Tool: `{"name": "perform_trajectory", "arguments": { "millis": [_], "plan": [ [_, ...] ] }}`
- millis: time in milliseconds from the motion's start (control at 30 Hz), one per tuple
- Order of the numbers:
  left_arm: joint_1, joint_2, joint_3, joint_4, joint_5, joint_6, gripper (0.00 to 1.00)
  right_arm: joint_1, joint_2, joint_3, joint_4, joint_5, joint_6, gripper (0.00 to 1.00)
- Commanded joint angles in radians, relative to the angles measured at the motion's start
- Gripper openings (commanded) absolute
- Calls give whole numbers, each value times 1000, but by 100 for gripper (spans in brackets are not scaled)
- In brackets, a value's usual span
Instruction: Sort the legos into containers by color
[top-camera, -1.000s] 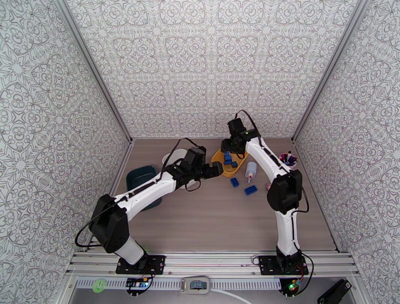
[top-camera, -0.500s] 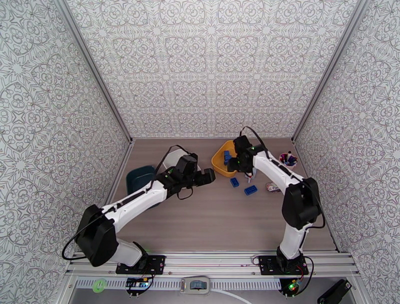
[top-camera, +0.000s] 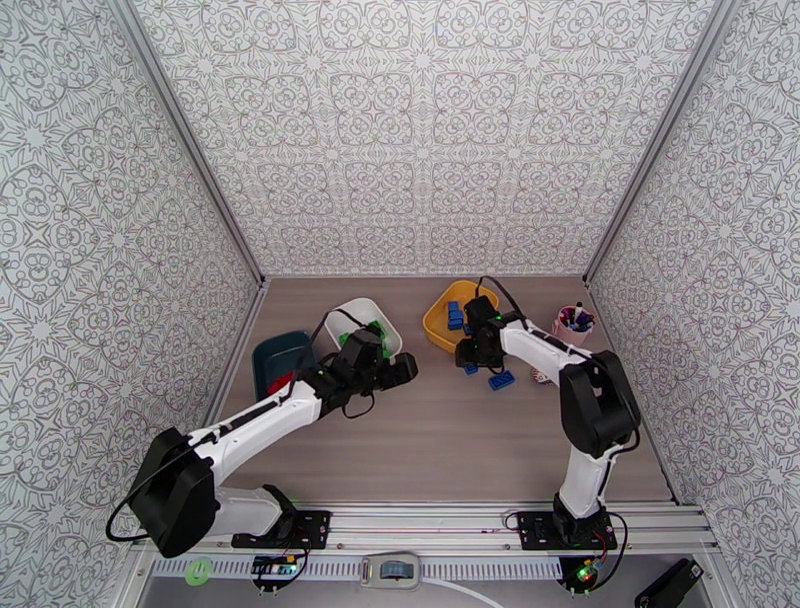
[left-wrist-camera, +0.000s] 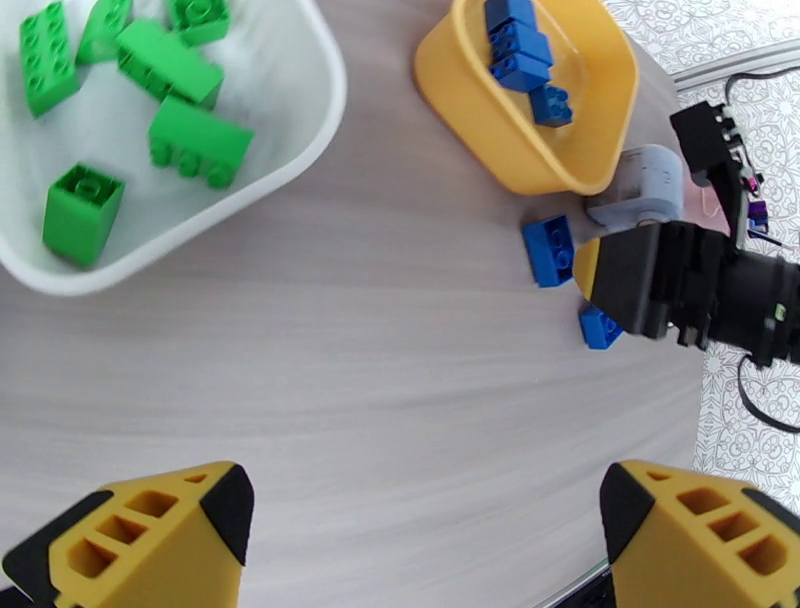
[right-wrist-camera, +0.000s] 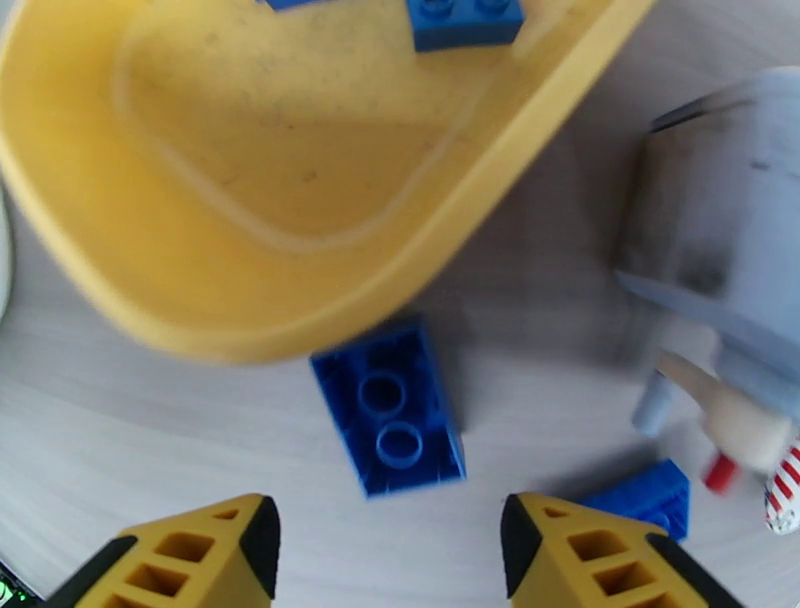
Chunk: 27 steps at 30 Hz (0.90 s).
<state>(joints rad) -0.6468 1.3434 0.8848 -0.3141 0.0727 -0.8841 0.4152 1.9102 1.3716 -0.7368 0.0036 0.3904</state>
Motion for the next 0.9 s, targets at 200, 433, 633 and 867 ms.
{"name": "perform_trajectory", "arguments": {
  "millis": [200, 433, 633, 867],
  "plan": [
    [13, -41, -43, 42, -24, -33, 98, 7, 81, 39, 19, 17, -27, 61],
    [16, -36, -37, 39, -19, -30, 97, 7, 114, 58, 24, 18, -31, 56],
    [16, -29, -34, 41, -15, -29, 98, 7, 122, 70, 22, 15, -43, 48],
    [16, 7, 4, 43, -5, -18, 98, 8, 68, 37, 20, 2, -39, 39]
  ]
}}
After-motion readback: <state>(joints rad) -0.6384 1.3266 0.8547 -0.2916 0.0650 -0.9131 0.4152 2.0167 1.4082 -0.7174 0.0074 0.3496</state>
